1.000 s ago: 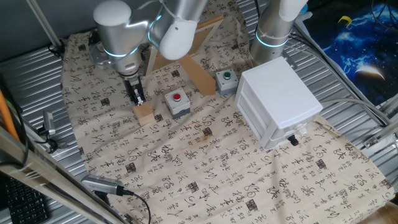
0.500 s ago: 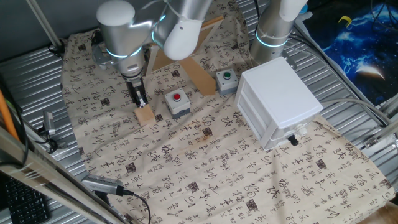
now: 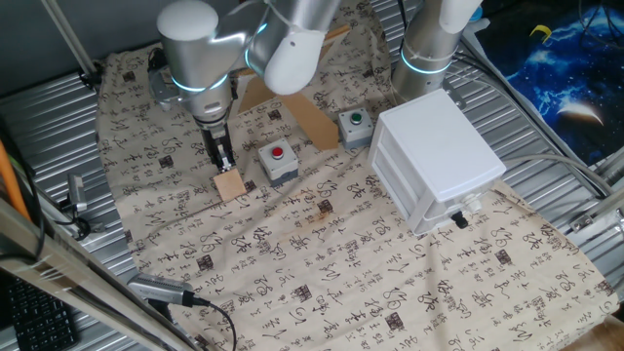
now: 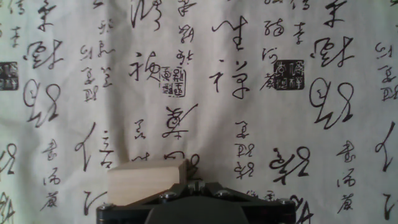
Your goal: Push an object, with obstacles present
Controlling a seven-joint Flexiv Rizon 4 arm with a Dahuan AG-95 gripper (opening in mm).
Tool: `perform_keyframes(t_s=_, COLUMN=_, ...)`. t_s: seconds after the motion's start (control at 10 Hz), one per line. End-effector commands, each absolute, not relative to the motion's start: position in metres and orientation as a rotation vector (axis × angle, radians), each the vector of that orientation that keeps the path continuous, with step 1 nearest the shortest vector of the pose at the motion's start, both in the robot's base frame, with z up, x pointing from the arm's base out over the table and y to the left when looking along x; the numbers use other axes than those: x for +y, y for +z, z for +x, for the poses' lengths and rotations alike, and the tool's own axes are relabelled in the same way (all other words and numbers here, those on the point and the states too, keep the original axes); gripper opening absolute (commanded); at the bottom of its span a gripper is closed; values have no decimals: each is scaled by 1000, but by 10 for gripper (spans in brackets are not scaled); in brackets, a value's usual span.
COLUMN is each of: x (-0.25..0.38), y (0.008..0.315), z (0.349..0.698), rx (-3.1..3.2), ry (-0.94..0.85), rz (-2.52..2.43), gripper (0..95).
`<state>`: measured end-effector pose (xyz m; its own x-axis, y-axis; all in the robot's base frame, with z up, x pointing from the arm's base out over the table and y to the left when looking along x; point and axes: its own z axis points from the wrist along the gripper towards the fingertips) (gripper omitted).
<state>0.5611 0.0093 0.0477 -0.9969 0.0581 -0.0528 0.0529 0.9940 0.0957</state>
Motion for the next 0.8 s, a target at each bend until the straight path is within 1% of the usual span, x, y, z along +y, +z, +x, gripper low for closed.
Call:
perform_keyframes(t_s=0.1, x=15, y=48, z=561, rx=3075, ry=137, rz=94, gripper=0)
perform_keyframes(t_s=0.8, x=25, y=59, z=557, rx=3068, ry=143, rz=104, gripper=0)
